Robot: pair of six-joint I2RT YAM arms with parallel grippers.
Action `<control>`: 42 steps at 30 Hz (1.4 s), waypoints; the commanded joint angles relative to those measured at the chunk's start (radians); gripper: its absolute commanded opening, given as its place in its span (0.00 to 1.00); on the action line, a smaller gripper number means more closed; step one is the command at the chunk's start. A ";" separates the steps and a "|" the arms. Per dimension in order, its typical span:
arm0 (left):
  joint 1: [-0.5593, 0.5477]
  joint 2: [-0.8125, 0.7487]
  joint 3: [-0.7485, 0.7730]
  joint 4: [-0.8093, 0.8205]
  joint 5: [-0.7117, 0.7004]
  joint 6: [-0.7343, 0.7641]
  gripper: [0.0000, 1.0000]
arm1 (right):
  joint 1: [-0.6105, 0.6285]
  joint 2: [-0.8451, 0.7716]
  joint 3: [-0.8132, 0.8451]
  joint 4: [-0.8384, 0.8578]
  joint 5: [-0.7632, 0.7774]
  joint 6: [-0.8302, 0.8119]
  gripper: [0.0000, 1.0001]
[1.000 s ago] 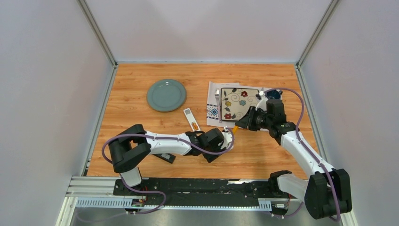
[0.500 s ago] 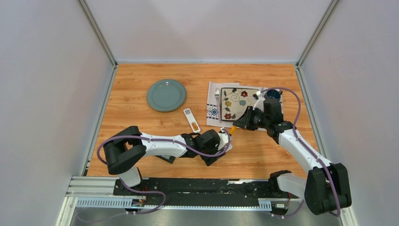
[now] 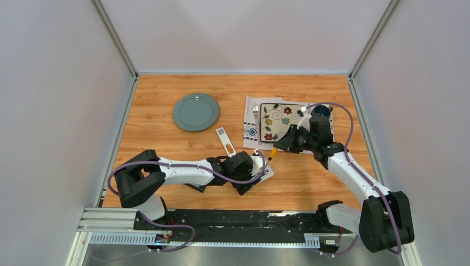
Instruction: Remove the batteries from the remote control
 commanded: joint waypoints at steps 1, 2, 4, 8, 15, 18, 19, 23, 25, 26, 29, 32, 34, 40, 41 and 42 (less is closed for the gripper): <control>0.002 0.020 0.009 0.016 0.061 -0.016 0.76 | 0.011 0.005 0.004 0.056 0.015 0.003 0.00; 0.000 0.028 0.016 0.021 0.074 -0.011 0.76 | 0.013 0.004 0.006 0.056 0.017 0.002 0.00; 0.002 0.042 0.025 0.011 0.075 -0.009 0.75 | 0.015 0.002 0.009 0.050 0.020 0.000 0.00; 0.002 0.054 0.032 0.014 0.080 0.000 0.73 | 0.018 -0.001 0.014 0.038 0.027 -0.009 0.00; 0.000 0.065 0.032 0.013 0.101 0.004 0.60 | 0.027 -0.006 0.007 0.036 0.049 -0.018 0.00; 0.000 0.068 0.026 0.007 0.089 0.003 0.59 | 0.033 -0.001 0.006 0.035 0.055 -0.024 0.00; 0.002 0.065 0.023 0.005 0.083 0.001 0.61 | 0.039 -0.003 0.006 0.035 0.060 -0.026 0.00; 0.000 0.063 0.013 0.005 0.074 0.000 0.66 | 0.054 0.000 0.006 0.024 0.081 -0.037 0.00; 0.000 0.071 0.012 -0.002 0.072 -0.002 0.67 | 0.062 0.002 0.010 0.016 0.095 -0.040 0.00; 0.000 0.072 0.012 -0.004 0.072 -0.002 0.67 | 0.065 0.000 0.012 0.013 0.099 -0.043 0.00; 0.000 0.077 0.009 0.001 0.074 0.000 0.66 | 0.083 -0.003 0.020 -0.007 0.129 -0.053 0.00; 0.000 0.083 0.006 -0.002 0.069 0.001 0.63 | 0.103 -0.021 0.027 -0.031 0.174 -0.067 0.00; 0.000 0.089 0.005 0.001 0.072 0.001 0.58 | 0.119 -0.039 0.029 -0.045 0.210 -0.072 0.00; 0.000 0.095 0.008 0.007 0.086 0.004 0.51 | 0.134 -0.059 0.026 -0.057 0.231 -0.066 0.00; 0.002 0.097 0.008 0.008 0.086 0.004 0.50 | 0.134 -0.061 0.024 -0.057 0.234 -0.063 0.00; 0.000 0.097 0.006 0.005 0.089 0.004 0.50 | 0.136 -0.062 0.021 -0.056 0.236 -0.061 0.00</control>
